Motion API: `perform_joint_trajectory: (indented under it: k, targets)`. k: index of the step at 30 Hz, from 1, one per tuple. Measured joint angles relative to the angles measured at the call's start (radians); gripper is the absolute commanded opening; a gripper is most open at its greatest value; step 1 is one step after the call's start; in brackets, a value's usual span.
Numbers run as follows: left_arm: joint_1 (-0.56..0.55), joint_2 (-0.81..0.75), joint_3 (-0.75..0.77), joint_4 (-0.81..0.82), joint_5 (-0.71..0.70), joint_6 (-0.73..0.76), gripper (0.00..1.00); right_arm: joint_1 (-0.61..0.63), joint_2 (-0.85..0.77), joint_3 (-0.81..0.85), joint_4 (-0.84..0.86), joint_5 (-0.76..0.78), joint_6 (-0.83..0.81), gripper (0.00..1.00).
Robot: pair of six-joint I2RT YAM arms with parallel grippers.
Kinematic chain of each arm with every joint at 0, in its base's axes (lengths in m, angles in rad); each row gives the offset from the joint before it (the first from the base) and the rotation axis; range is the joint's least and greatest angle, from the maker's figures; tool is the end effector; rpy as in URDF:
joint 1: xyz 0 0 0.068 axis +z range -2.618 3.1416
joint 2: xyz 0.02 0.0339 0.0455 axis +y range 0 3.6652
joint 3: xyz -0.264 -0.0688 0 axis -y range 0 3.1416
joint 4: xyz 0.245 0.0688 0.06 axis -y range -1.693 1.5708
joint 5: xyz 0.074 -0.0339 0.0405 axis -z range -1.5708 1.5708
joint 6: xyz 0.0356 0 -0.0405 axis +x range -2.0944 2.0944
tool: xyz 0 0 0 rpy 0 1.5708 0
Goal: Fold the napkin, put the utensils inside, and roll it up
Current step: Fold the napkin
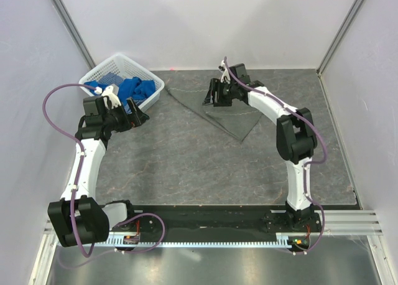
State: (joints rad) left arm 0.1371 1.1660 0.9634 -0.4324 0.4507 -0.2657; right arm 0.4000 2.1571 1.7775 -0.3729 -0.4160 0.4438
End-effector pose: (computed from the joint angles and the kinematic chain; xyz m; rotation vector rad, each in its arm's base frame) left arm 0.2532 0.0193 0.3027 -0.1882 2.1811 -0.5681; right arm 0.4491 0.2055 0.2255 -0.1677 2.4142 0.8919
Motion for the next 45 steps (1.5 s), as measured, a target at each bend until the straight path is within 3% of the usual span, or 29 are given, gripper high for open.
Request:
perform_joint_trajectory:
  k: [3,10,22,32,38,43,45]
  targets:
    - [0.0,0.0,0.0,0.0,0.0,0.0,0.94,-0.006,-0.094,-0.063,0.01,0.009,0.0,0.65]
    - [0.0,0.0,0.0,0.0,0.001,0.0,0.94,-0.018,-0.162,-0.176,0.035,0.002,0.001,0.42]
    - [0.0,0.0,0.0,0.0,0.0,0.0,0.94,-0.018,-0.021,-0.192,0.074,-0.013,0.02,0.35]
    - [0.0,0.0,0.0,0.0,0.0,0.0,0.94,-0.018,0.047,-0.173,0.089,-0.029,0.02,0.37]
    - [0.0,0.0,0.0,0.0,0.0,0.0,0.94,-0.018,0.031,-0.177,0.098,-0.066,0.019,0.46]
    - [0.0,0.0,0.0,0.0,0.0,0.0,0.94,-0.036,-0.13,-0.315,0.126,-0.078,0.031,0.61]
    - [0.0,0.0,0.0,0.0,0.0,0.0,0.94,-0.086,-0.252,-0.434,0.133,-0.08,0.044,0.61]
